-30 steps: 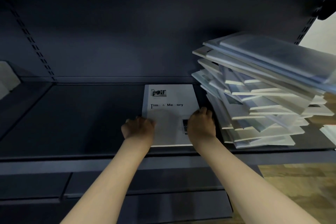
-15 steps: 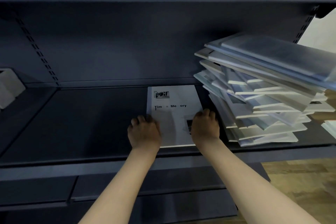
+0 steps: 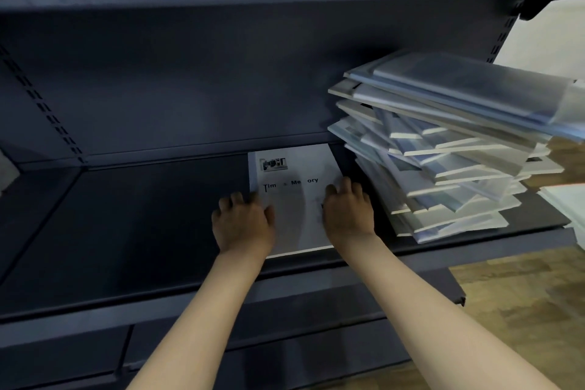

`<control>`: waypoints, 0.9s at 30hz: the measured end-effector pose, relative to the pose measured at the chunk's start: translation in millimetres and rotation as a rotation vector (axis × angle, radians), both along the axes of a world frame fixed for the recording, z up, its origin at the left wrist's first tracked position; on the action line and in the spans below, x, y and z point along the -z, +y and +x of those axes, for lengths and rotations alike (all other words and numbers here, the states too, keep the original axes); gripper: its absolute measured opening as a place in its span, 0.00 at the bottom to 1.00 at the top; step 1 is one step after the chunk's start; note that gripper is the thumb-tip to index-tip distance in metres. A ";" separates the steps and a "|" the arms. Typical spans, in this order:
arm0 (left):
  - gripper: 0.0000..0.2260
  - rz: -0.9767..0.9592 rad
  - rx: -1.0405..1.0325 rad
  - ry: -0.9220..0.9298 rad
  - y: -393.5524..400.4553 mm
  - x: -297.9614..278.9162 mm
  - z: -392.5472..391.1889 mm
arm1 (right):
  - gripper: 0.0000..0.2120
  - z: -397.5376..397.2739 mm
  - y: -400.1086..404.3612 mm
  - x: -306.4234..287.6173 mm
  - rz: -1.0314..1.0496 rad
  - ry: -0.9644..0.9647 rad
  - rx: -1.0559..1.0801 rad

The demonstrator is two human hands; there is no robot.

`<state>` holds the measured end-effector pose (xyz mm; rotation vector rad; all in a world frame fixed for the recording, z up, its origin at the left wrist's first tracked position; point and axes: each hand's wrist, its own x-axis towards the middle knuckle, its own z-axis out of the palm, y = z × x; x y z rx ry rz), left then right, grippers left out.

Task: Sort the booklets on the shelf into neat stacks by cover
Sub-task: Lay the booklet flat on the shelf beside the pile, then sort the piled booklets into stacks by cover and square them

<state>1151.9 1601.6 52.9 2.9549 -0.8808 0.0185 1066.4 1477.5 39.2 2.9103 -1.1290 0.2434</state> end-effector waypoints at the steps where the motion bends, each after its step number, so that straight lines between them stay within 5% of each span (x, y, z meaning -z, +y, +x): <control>1: 0.20 -0.015 0.024 -0.029 1.0 -6.3 1.5 | 0.15 0.0 2.8 -2.2 -0.012 -0.015 -0.021; 12: 0.13 -0.414 0.230 -0.178 -32.3 -93.0 -27.1 | 0.11 -23.4 -3.4 -52.5 -0.208 -0.188 -0.121; 21: 0.12 -0.413 0.148 -0.179 -64.2 -122.4 -58.4 | 0.16 -55.6 -46.5 -141.0 -0.438 -0.360 -0.301; 27: 0.13 -0.387 0.117 -0.192 -82.6 -124.6 -90.6 | 0.29 -98.7 -84.0 -172.2 -0.363 -0.097 -0.094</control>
